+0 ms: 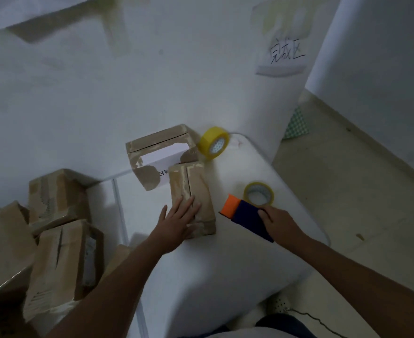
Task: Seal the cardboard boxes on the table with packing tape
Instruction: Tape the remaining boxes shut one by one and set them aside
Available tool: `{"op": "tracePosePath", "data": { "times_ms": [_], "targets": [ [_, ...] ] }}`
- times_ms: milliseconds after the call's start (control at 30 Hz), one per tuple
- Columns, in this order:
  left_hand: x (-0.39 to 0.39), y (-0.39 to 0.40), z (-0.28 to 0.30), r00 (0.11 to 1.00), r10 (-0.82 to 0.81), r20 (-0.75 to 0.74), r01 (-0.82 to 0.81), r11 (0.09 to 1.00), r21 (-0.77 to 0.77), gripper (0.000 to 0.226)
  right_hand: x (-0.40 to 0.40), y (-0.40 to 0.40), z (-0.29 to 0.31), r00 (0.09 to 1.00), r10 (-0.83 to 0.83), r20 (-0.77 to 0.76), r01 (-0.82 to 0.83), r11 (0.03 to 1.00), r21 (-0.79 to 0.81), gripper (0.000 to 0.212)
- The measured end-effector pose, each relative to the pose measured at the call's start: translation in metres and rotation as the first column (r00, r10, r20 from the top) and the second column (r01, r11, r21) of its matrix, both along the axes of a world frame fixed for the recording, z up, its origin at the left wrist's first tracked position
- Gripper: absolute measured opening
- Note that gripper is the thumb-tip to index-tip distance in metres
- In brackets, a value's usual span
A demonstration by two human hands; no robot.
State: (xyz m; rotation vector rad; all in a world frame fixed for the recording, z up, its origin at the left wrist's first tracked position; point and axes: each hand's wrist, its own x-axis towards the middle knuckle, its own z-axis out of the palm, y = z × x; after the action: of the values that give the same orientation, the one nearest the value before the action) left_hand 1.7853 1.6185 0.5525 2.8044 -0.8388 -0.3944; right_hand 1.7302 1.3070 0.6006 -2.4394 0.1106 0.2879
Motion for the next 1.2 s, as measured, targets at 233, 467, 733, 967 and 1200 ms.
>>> {"op": "tracePosePath", "data": {
  "times_ms": [233,467,733,967,1200],
  "targets": [
    [-0.012,-0.072,0.063,0.467,0.303,-0.831,-0.872,0.315,-0.376,0.027,0.009,-0.006,0.028,0.993,-0.059,0.102,0.051,0.996,0.076,0.027],
    [-0.019,-0.086,0.067,0.094,0.048,-0.994,-0.995,0.029,-0.093,0.045,0.017,0.008,0.032,0.99,-0.039,0.133,0.027,0.995,0.095,0.04],
    [-0.016,-0.079,0.082,0.189,0.064,-0.98,-0.977,0.115,-0.181,0.016,0.024,0.015,0.03,0.992,-0.02,0.121,0.011,0.997,0.073,0.036],
    [-0.023,-0.079,0.08,0.338,0.208,-0.918,-0.936,0.175,-0.305,0.018,0.033,0.028,0.037,0.993,0.038,0.111,-0.03,0.997,-0.076,0.055],
    [-0.027,-0.062,0.069,0.418,0.375,-0.827,-0.907,0.129,-0.4,0.015,0.044,0.039,0.041,0.975,0.173,0.14,-0.133,0.957,-0.258,0.062]
  ]
}}
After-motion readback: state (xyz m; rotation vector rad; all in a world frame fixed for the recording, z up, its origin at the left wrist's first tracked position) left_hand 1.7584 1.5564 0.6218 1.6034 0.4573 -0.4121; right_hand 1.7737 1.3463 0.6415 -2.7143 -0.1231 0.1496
